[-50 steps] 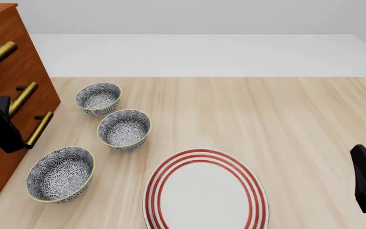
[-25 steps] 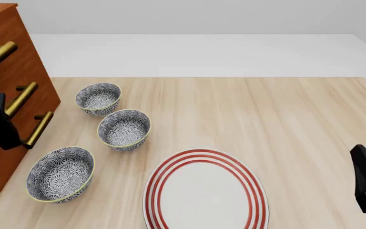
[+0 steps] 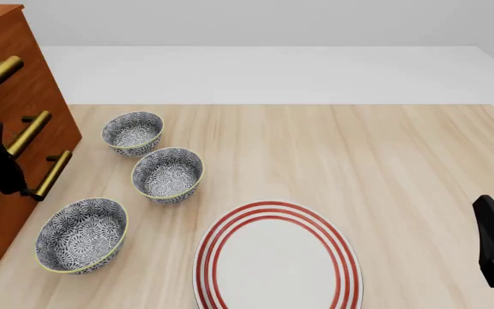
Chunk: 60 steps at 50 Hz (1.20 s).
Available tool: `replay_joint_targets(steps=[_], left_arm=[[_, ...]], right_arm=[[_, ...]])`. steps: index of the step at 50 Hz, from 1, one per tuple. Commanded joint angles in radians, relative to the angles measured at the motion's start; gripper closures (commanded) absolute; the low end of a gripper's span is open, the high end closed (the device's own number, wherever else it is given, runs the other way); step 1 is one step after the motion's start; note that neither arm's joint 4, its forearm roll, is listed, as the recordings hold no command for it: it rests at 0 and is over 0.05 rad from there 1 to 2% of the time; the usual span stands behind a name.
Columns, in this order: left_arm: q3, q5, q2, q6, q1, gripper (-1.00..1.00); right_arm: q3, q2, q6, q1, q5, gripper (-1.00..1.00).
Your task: Open the top drawer of the cabinet.
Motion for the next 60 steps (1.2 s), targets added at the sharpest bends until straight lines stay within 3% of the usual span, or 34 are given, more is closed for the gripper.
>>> replay_joint_targets(steps=[1,60], left_arm=[[-0.008,-0.025,0.035,0.003,0.016,-1.0],[-0.084,-0.061,0.161,0.004,0.11,-1.0]], right_arm=[[0.0,0.0,0.0,0.0,0.0,-1.0],[0.0,0.0,0.0,0.0,0.0,-1.0]])
